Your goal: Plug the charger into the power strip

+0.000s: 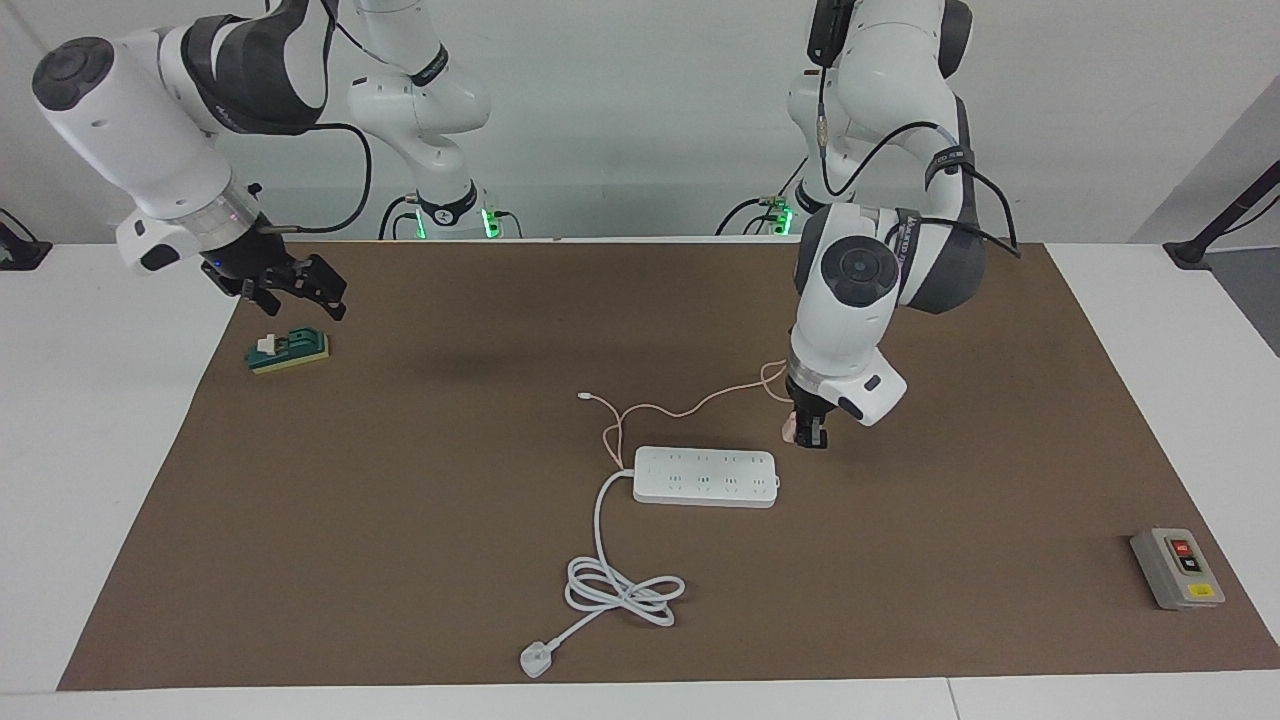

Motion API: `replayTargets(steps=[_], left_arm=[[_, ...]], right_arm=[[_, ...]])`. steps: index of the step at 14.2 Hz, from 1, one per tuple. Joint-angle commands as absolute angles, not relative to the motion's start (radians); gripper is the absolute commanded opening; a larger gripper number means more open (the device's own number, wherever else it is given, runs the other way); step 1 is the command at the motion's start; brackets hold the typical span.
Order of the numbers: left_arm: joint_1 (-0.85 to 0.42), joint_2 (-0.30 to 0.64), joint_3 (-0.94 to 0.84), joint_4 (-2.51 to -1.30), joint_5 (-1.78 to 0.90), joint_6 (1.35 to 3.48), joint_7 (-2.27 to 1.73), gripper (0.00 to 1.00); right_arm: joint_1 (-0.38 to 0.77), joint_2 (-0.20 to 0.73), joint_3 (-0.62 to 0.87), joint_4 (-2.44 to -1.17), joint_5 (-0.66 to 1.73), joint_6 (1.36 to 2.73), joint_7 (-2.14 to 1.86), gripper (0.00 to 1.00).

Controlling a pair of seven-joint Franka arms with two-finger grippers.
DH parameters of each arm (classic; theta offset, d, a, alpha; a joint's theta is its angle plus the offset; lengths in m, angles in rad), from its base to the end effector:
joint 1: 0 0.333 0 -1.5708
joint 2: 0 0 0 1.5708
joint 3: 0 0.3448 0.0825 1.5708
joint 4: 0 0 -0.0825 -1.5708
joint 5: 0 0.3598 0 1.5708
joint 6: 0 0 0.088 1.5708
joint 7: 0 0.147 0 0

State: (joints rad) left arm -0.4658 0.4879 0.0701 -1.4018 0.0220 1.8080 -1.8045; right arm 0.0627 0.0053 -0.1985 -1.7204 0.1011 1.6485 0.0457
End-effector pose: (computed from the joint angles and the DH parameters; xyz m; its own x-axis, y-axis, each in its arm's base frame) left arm 0.6232 -0.2662 0.4115 0.1759 0.9819 0.0710 0.9830 -0.1713 -0.0661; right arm 0.5261 -0.0574 0.5508 0.9788 -0.1876 -0.0818 -0.1950 -0.9762 -0.0950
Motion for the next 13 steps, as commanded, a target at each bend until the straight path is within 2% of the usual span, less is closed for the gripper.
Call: replayTargets(steps=[1, 13], left_arm=[[-0.48, 0.555, 0.081, -1.319, 0.009, 1.773, -1.818, 0.0], [-0.517, 0.58, 0.083, -1.361, 0.009, 1.873, -1.871, 0.0]], right_arm=[[0.06, 0.003, -0.193, -1.69, 0.043, 1.628, -0.055, 1.0], [0.063, 0.0, -0.184, -1.683, 0.052, 1.655, -0.008, 1.0]])
